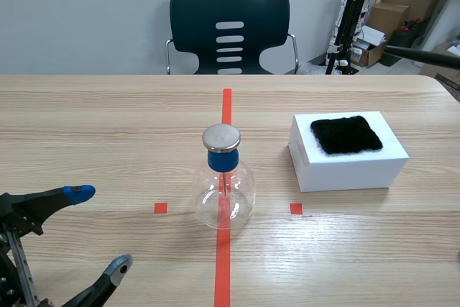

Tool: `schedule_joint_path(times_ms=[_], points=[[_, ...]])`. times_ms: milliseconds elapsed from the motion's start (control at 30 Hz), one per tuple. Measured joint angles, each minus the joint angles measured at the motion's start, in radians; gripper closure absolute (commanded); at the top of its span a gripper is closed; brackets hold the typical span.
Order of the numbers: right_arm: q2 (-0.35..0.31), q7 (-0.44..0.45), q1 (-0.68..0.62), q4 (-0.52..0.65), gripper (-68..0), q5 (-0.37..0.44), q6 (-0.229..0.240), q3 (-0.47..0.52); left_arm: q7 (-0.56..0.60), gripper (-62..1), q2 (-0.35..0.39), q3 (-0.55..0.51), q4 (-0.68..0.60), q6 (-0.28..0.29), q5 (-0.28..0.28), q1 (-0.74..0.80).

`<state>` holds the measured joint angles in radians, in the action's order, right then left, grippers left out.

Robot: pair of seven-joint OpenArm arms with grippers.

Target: Do the electroscope experiment. hold the rod still at the electroscope

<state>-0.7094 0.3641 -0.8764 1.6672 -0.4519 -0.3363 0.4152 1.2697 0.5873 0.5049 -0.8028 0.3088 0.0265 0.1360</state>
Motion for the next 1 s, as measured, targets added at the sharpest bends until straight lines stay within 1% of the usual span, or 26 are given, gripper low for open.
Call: schedule_joint_path(times_ms=[467, 567, 700, 733, 767, 867, 900, 1000], points=[[0.0, 0.0, 0.0, 0.0, -0.4, 0.0, 0.0, 0.0, 0.0, -62.3, 0.0, 0.0, 0.0, 0.0, 0.0, 0.0], [0.0, 0.0, 0.004, 0.0, -0.4, 0.0, -0.011, 0.0, 0.0, -62.3, 0.0, 0.0, 0.0, 0.0, 0.0, 0.0], [0.0, -0.004, 0.057, 0.0, -0.4, -0.006, -0.012, 0.0, 0.0, -62.3, 0.0, 0.0, 0.0, 0.0, 0.0, 0.0], [0.0, -0.005, 0.077, 0.0, -0.4, -0.023, -0.012, 0.0, 0.0, -62.3, 0.0, 0.0, 0.0, 0.0, 0.0, 0.0], [-0.001, -0.005, 0.094, 0.0, -0.4, -0.031, -0.008, 0.0, 0.0, -62.3, 0.0, 0.0, 0.0, 0.0, 0.0, 0.0], [-0.029, -0.042, 0.141, 0.002, -0.4, -0.061, 0.094, -0.003, 0.0, -62.3, 0.0, 0.0, 0.0, 0.0, 0.0, 0.0], [-0.045, -0.057, 0.15, 0.002, -0.4, -0.06, 0.098, -0.01, 0.0, -62.3, 0.0, 0.0, 0.0, 0.0, 0.0, 0.0], [-0.111, -0.094, 0.191, 0.006, -0.4, -0.06, 0.093, -0.058, 0.0, -62.3, 0.0, 0.0, 0.0, 0.0, 0.0, 0.0]])
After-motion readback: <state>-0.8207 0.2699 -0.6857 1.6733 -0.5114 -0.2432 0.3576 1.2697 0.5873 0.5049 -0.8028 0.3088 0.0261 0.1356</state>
